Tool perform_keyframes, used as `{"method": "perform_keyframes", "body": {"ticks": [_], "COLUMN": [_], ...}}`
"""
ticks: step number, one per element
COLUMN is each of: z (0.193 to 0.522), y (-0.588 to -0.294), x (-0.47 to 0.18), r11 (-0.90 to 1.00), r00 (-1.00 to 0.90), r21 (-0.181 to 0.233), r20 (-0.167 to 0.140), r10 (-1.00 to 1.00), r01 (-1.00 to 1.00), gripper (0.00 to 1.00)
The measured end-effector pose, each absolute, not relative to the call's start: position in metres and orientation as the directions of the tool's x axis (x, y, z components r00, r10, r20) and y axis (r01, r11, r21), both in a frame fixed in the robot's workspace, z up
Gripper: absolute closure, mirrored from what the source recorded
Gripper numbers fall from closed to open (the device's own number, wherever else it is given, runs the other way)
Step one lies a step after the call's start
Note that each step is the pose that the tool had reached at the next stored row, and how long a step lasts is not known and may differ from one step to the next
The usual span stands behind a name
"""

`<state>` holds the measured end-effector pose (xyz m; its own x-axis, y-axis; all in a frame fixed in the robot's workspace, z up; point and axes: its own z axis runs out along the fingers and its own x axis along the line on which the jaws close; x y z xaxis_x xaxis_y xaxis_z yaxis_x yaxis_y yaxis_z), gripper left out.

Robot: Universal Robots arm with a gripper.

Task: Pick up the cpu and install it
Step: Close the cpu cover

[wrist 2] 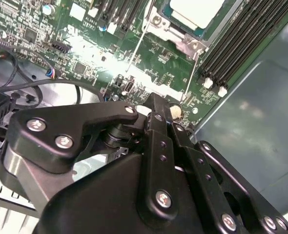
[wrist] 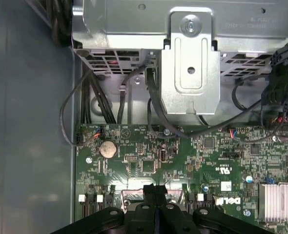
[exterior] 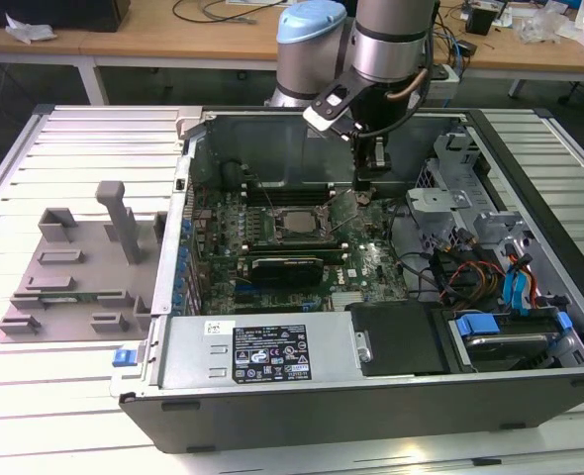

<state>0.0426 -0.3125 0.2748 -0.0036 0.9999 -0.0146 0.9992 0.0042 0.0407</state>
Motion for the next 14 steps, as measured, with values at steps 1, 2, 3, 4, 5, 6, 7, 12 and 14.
{"method": "perform_keyframes", "body": {"ticks": [1,2,3,4,5,6,7,12,14], "z": [0.275,0.275,0.275,0.275,0.275,0.275,0.274,0.27,0.27], "y": [-0.313,-0.313,-0.313,-0.313,-0.313,-0.313,-0.313,-0.313,-0.313], "x": [0.043,0.043,0.043,0.043,0.047,0.051,0.053,0.057,0.057], "r11": [0.004,0.004,0.004,0.004,0.004,0.004,0.004,0.004,0.004], "r00": [-0.004,-0.004,-0.004,-0.004,-0.004,-0.004,-0.004,-0.004,-0.004], "r21": [0.041,0.041,0.041,0.041,0.041,0.041,0.041,0.04,0.04], "r20": [-0.015,-0.015,-0.014,-0.014,-0.015,-0.015,-0.014,-0.015,-0.015], "r10": [1.0,1.0,1.0,1.0,1.0,1.0,1.0,1.0,1.0], "r01": [0.999,0.999,0.999,0.999,0.999,0.999,0.999,0.999,0.999], "gripper": [0.89,0.89,0.89,0.89,0.89,0.89,0.89,0.89,0.89]}}
